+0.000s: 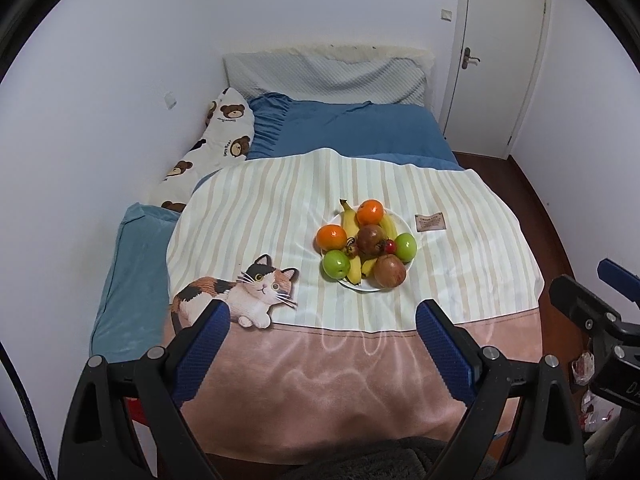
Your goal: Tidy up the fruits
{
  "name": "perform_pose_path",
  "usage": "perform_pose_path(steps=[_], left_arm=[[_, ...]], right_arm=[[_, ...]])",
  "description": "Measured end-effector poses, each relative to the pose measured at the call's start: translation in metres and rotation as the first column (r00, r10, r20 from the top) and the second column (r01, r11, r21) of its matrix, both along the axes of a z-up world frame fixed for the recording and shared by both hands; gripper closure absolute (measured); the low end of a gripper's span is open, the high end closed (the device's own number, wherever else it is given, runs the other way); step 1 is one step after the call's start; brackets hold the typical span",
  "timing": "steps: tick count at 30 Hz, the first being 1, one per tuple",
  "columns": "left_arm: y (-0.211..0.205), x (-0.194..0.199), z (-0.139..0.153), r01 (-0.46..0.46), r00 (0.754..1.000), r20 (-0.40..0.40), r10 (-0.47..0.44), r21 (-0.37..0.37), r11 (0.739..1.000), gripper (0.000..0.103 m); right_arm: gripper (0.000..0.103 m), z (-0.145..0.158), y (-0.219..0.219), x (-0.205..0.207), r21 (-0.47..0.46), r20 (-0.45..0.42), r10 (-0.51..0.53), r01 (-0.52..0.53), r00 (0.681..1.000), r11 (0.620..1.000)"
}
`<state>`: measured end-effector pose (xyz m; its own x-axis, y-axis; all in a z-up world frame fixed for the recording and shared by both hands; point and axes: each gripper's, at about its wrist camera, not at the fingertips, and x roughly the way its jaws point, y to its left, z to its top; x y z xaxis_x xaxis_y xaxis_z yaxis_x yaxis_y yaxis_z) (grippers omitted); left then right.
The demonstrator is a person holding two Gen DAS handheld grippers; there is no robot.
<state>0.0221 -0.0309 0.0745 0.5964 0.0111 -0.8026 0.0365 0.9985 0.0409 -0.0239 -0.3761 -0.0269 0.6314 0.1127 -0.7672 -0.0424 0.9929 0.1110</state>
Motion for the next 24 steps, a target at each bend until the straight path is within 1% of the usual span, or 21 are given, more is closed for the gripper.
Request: perform_pose_path(steps=[6,9,11,13,20,24], left_arm=[[0.003,0.002,0.000,-0.012,1.000,0.003,0.012,-0.002,1.000,0.008],[0.004,0.007,-0.004,-0.021,1.000,0.002,0.021,0.001,1.000,0.008],[0.004,0.014,-0.008,-0.027,1.000,-0.002,0.026,-0.008,1.000,0.008],[0.005,0.020,-0.013,-0.028,1.000,-0.005,0.028,-0.008,1.000,0.002],[0.007,0.047,-0.032,-0.052,0.999,0.004,0.052,0.012,0.999,0.001],[0.009,0.059,-0.044,-0.061,0.998,-0.013,0.062,0.021,0.998,0.001]], right_arm=[[0.000,-0.002,0.000,-0.001,-0.005,-0.004,-0.004,0.004,1.000,1.000],[0.000,-0.007,0.000,0.002,-0.022,-0.010,-0.007,0.007,1.000,1.000],[0.000,-0.013,-0.001,0.007,-0.020,-0.021,-0.007,0.007,1.000,1.000],[0.000,-0.020,-0.001,0.016,-0.028,-0.029,-0.012,0.011,1.000,1.000],[0.000,-0.046,-0.003,0.047,-0.040,-0.041,-0.030,0.028,0.999,0.999],[0.000,-0.059,0.000,0.063,-0.051,-0.048,-0.033,0.030,0.998,0.998]])
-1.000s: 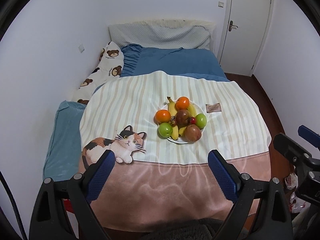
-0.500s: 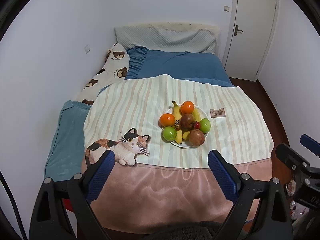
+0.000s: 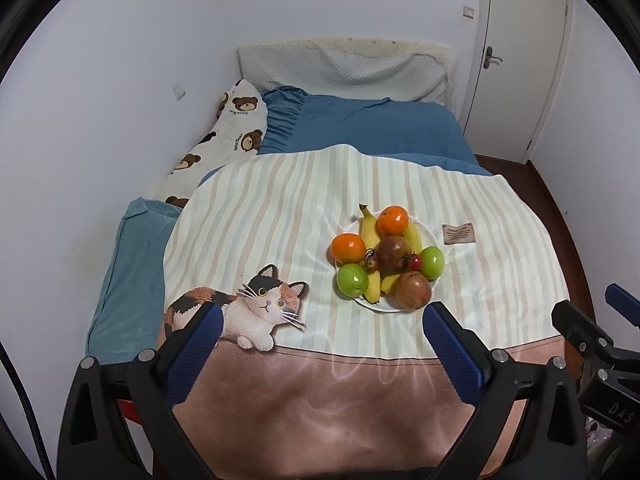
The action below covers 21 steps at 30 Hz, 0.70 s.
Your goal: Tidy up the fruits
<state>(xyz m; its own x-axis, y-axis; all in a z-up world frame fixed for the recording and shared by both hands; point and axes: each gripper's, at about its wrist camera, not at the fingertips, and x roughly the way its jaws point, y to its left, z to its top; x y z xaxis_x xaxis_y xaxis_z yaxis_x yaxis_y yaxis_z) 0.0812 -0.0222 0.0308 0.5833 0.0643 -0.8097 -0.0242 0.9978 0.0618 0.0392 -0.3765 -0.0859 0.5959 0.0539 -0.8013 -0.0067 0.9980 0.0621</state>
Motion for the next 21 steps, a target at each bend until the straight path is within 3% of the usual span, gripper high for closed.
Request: perform_pose_path(steps=[21], left_arm=[[-0.007,0.014,-0.014,0.003,1.000,-0.015,-0.003,0.013,1.000,0.001]], right_arm=[[0.000,-0.017,-0.001,0.023,0.020,-0.019,0.000,0.000,1.000,1.000]])
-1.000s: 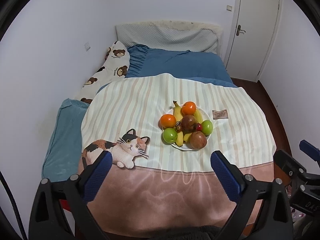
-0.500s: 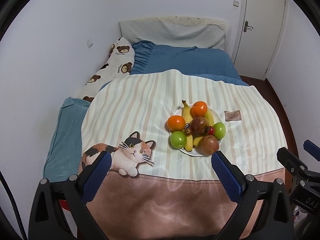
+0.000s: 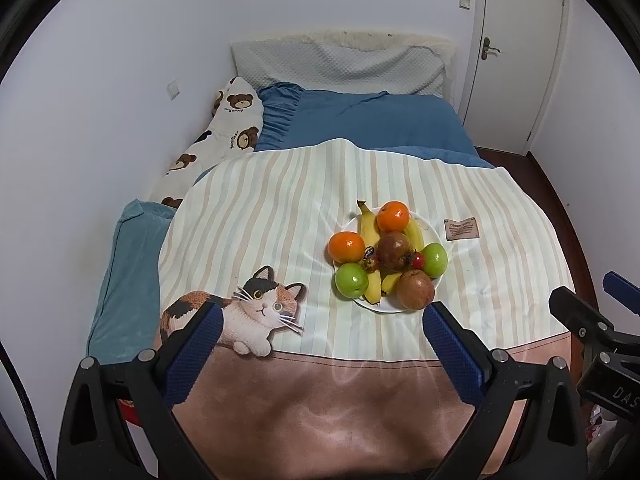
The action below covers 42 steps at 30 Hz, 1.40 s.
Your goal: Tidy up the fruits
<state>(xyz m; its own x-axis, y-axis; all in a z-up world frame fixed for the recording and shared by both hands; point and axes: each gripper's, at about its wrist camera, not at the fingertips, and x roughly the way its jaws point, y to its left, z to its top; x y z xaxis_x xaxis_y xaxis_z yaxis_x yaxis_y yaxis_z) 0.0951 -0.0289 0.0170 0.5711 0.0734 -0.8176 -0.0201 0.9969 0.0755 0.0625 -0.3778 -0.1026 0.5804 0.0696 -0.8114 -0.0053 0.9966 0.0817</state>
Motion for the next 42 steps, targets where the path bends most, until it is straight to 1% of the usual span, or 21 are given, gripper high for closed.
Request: perform_pose_path(steps=[21,42], left_arm=[[-0.003,-0.003,0.002,0.006,1.000,0.000,-0.006,0.000,1.000,0.001],[-0.004,-0.010,0.006,0.008,1.000,0.004,-0.008,-0.002,1.000,0.001]], right_arm=[[0.000,-0.003,-0.001,0.001,-0.001,0.001,0.002,-0.002,1.000,1.000],[0.000,-0.001,-0.001,-0.009,0.006,0.003,-0.011,0.011,1.000,1.000]])
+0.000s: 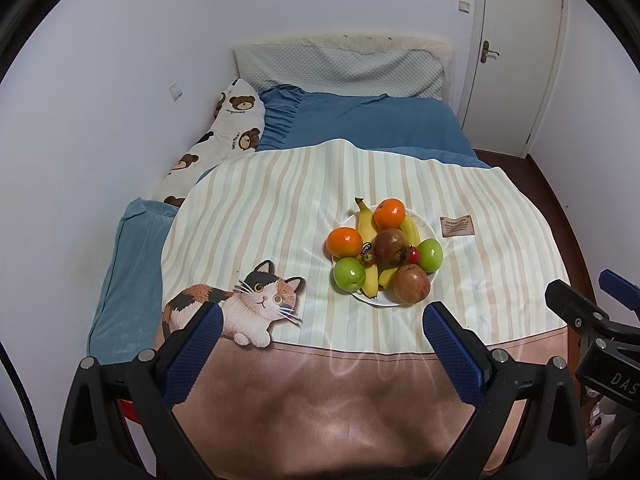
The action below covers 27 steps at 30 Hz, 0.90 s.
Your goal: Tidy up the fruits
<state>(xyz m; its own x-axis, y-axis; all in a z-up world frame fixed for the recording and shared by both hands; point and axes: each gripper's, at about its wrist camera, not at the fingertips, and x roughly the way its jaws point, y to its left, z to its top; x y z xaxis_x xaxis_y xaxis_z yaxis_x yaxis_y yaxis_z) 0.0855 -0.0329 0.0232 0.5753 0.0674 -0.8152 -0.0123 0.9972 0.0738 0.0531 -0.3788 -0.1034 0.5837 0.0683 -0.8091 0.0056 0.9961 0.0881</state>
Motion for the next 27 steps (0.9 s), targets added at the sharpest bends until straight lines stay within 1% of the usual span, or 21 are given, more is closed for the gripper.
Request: perform_pose_path(steps=[27], left_arm=[[-0.0009,-0.0070,0.0022,-0.004,1.000,0.008,0.004,-0.001,1.000,0.001]], right_arm=[[0.000,0.0020,0.0032,-0.0082,0.003,0.001,-0.013,0.013,1.000,1.000]])
